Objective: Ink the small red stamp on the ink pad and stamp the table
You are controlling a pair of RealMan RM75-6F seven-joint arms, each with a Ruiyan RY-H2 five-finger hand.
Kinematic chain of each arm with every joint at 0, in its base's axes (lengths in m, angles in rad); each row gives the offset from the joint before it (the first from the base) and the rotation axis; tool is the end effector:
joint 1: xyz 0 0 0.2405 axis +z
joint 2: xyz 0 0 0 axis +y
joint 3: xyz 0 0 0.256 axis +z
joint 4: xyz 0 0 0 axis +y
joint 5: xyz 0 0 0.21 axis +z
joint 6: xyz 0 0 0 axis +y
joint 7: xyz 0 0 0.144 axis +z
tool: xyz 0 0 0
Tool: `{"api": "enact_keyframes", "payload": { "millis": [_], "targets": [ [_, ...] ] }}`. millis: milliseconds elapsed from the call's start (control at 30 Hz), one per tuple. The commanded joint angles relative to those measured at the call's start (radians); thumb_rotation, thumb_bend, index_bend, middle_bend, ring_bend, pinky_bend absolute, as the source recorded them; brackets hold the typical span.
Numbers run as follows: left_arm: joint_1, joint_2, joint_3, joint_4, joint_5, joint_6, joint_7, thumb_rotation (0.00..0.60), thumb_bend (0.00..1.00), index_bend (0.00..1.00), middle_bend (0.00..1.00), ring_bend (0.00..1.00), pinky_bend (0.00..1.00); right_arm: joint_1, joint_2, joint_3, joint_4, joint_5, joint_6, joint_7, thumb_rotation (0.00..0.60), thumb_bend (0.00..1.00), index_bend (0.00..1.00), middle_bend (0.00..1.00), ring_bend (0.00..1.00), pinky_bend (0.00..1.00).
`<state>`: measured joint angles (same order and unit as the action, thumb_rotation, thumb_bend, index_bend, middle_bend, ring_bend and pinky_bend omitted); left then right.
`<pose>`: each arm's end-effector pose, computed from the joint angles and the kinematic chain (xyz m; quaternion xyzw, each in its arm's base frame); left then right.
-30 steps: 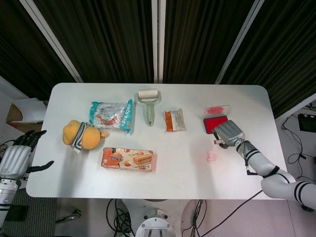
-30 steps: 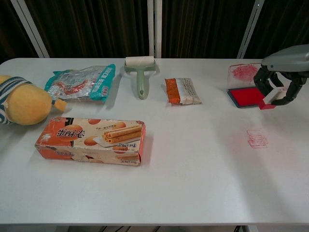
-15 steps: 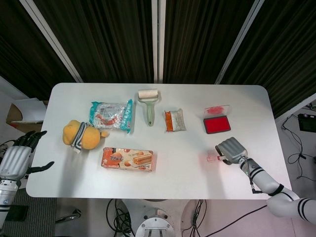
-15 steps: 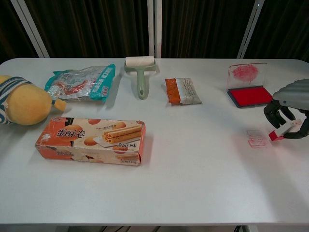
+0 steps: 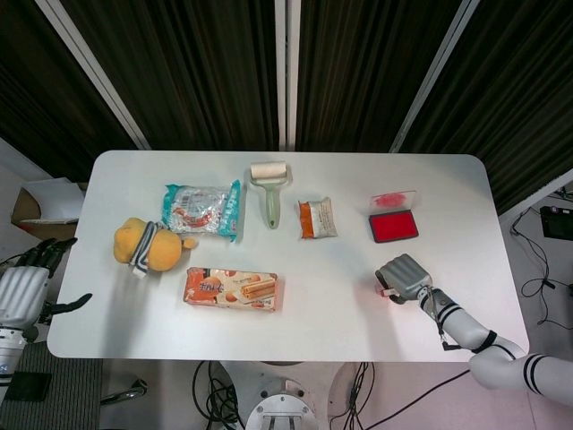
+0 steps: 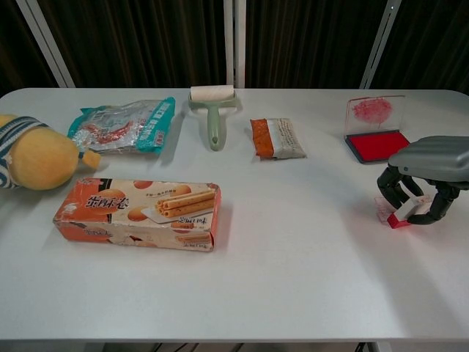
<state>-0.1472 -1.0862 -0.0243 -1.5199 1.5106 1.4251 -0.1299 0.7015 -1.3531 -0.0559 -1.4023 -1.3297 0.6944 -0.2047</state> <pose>-0.3246 0.1975 0.1687 -0.6180 -0.3933 -0.3840 0.5621 -0.2531 -0.3080 0.0026 0.8522 -0.3424 0.1671 0.3585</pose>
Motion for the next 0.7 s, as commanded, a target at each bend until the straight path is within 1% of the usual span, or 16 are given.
{"api": "enact_keyframes", "payload": {
  "millis": [33,200,300,433,500,700],
  "targets": [
    [0.0,-0.002,0.0,0.004,0.001,-0.001,-0.004,0.465,0.12,0.13,0.19,0.12,0.21,0.003,-0.002,0.001,-0.001,0.008,-0.006,-0.012,0.6,0.34,0.67,0.56,0.55,0.74],
    [0.0,-0.006,0.0,0.012,0.001,-0.003,-0.01,0.465,0.12,0.13,0.19,0.12,0.21,0.005,-0.002,0.003,-0.008,0.016,-0.011,-0.024,0.6,0.34,0.65,0.55,0.55,0.74],
    [-0.001,-0.006,0.0,0.013,0.001,-0.003,-0.011,0.464,0.12,0.13,0.19,0.12,0.21,0.009,0.005,0.001,-0.014,0.016,-0.02,-0.024,0.6,0.3,0.57,0.5,0.54,0.74],
    [-0.002,-0.005,-0.002,0.012,0.001,-0.004,-0.01,0.465,0.12,0.13,0.19,0.12,0.21,0.019,0.022,-0.003,-0.025,0.013,-0.045,-0.015,0.6,0.25,0.43,0.44,0.48,0.71],
    [-0.003,-0.004,-0.002,0.01,0.001,-0.005,-0.009,0.466,0.12,0.13,0.19,0.12,0.21,0.023,0.027,-0.003,-0.027,0.012,-0.053,-0.012,0.6,0.23,0.4,0.41,0.45,0.7],
    [-0.003,-0.002,-0.003,0.005,0.001,-0.006,-0.004,0.466,0.12,0.13,0.19,0.12,0.21,0.023,0.034,-0.007,-0.031,0.001,-0.053,-0.003,0.6,0.23,0.38,0.38,0.44,0.69]
  ]
}}
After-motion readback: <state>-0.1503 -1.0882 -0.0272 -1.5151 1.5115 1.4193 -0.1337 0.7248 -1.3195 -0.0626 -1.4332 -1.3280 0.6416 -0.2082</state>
